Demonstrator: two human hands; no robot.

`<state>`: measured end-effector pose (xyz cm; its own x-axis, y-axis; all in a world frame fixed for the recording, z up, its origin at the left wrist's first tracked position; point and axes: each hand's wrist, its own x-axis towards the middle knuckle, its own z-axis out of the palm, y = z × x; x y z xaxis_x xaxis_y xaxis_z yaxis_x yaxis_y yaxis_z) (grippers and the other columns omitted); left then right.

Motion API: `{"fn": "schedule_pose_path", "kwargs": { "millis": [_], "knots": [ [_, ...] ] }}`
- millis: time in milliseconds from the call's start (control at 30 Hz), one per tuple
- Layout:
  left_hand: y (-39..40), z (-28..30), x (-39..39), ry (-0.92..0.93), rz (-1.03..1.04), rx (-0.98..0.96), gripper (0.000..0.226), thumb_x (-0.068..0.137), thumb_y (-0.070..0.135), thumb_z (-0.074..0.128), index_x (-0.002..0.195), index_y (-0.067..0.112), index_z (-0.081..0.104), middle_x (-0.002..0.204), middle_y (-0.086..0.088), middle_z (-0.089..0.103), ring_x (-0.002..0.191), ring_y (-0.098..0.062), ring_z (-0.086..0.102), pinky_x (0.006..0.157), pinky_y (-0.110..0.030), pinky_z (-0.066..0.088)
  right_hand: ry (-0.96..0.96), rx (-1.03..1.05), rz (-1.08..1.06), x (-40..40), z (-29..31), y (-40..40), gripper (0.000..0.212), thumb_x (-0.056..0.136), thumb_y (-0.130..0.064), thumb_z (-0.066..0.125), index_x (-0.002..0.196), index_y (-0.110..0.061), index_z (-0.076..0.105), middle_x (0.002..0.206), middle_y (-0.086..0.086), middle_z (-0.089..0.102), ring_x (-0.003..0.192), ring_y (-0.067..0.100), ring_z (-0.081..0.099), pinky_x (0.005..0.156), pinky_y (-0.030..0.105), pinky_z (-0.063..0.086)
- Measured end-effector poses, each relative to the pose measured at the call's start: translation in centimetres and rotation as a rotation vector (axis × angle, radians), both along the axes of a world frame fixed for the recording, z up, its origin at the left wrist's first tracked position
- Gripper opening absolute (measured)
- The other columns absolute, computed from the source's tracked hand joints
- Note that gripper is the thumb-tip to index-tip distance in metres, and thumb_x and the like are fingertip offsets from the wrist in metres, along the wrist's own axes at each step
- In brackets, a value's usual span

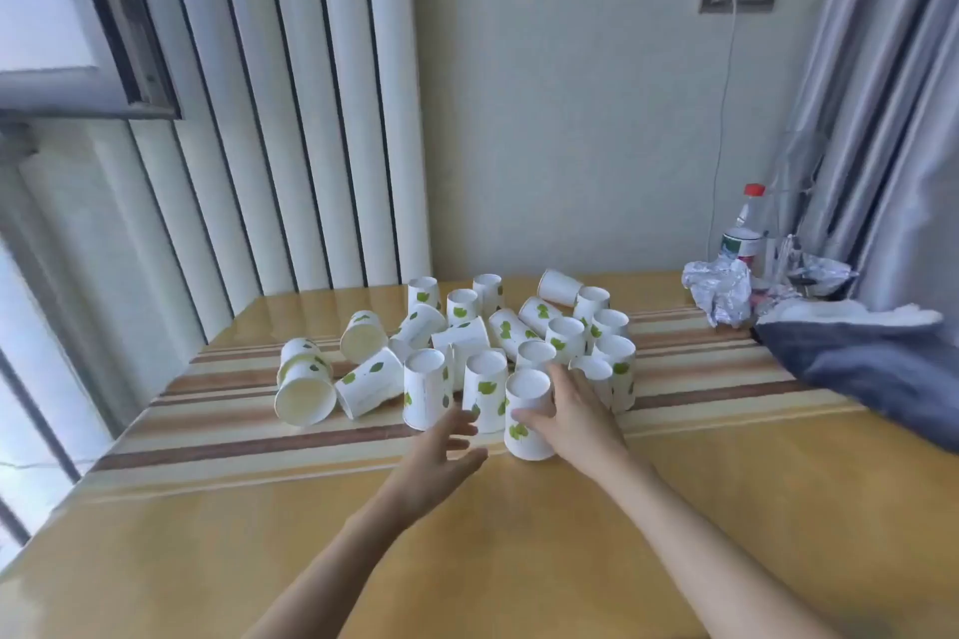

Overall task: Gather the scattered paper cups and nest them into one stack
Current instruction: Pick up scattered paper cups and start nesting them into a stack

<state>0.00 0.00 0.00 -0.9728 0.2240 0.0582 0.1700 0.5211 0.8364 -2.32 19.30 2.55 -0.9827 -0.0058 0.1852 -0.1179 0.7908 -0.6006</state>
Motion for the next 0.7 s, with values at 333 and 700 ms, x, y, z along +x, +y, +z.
{"fn": "schedule_pose_path", "kwargs": {
  "millis": [333,700],
  "knots": [
    [-1.8,0.6,1.2,-0.144,0.038,0.323,0.069,0.061,0.057,0.069,0.12,0.034,0.043,0.124,0.009,0.055,0.11,-0.005,0.058,0.083,-0.021,0.047,-0.07,-0.573,-0.012,1.5,1.6,-2.2,0.048,0.078,-0.033,0.069,0.116,-0.018,0.044,0.104,-0.007,0.06,0.095,0.012,0.061,0.081,0.026,0.049],
    [-1.1,4.2,2.1,-0.066,0.037,0.428,0.076,0.054,0.055,0.074,0.12,0.027,0.049,0.121,0.006,0.06,0.106,-0.005,0.062,0.086,-0.026,0.051,-0.259,-0.768,0.238,5.7,0.0,-1.6,0.065,0.072,-0.033,0.072,0.129,-0.03,0.042,0.133,-0.013,0.052,0.126,0.005,0.045,0.101,0.025,0.037]
  ]
}}
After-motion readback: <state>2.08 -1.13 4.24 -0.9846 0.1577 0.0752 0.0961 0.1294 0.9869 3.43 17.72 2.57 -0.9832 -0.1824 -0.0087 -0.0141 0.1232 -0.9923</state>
